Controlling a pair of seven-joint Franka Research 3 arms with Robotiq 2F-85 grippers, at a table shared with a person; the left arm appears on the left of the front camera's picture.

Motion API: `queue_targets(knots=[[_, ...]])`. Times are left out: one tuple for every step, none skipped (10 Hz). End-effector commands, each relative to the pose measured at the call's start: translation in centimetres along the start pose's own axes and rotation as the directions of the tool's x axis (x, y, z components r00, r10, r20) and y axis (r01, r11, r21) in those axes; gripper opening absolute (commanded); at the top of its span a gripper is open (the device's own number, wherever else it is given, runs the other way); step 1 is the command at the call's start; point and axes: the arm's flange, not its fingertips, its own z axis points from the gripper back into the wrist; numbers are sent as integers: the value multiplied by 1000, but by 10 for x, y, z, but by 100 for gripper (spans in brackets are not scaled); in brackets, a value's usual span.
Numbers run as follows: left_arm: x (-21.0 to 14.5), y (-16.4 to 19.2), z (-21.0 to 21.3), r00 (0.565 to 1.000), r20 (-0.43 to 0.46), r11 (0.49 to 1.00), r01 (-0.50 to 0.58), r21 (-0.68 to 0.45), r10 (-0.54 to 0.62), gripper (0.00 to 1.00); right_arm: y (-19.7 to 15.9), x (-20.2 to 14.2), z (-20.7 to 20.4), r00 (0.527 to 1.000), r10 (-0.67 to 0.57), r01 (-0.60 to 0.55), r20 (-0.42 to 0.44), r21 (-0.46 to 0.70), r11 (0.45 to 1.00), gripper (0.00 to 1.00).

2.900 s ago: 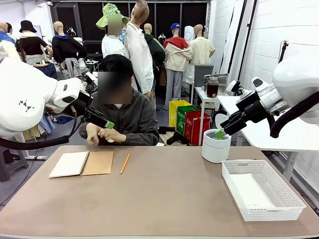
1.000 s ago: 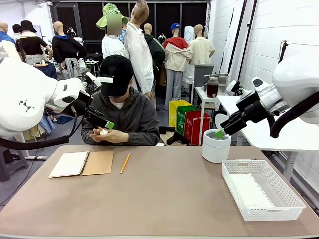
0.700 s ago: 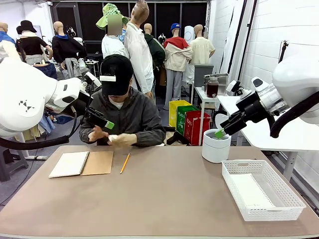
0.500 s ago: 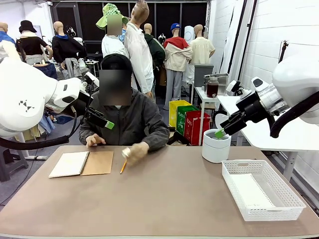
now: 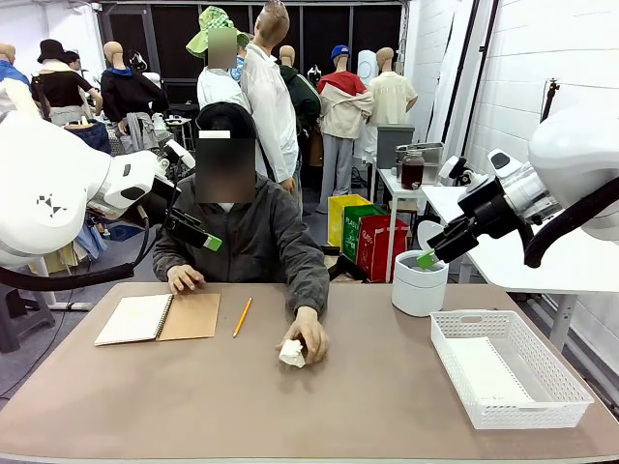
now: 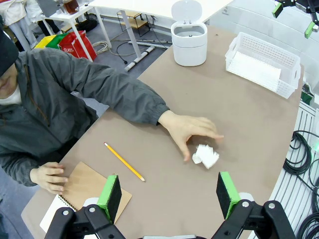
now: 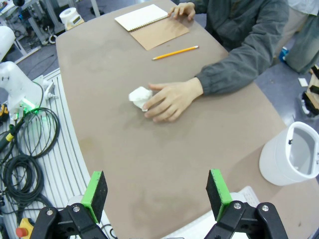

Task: Sort the paper based on its condition.
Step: If a person hands you a paper, place it in the Organizing basket , and if it's crumpled, put it in the Trash can.

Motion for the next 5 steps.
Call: queue_targets(knots=[[-1,0,0,1000,-2,1000,-11,-7,11,100,0,1,-1,1000,1,-1,9,14,1000,100],[-1,0,0,1000,-2,1000,-11,-7,11,100,0,1,-1,1000,1,-1,9,14,1000,100],[-1,0,0,1000,-2,1000,-11,-7,11,100,0,1,-1,1000,1,-1,9,14,1000,100],[-1,0,0,1000,-2,1000,-11,-7,11,100,0,1,-1,1000,1,-1,9,14,1000,100],[-1,0,0,1000,-2,1000,-11,-7,11,100,0,0,0,1000,0,0,0,0,1000,100]])
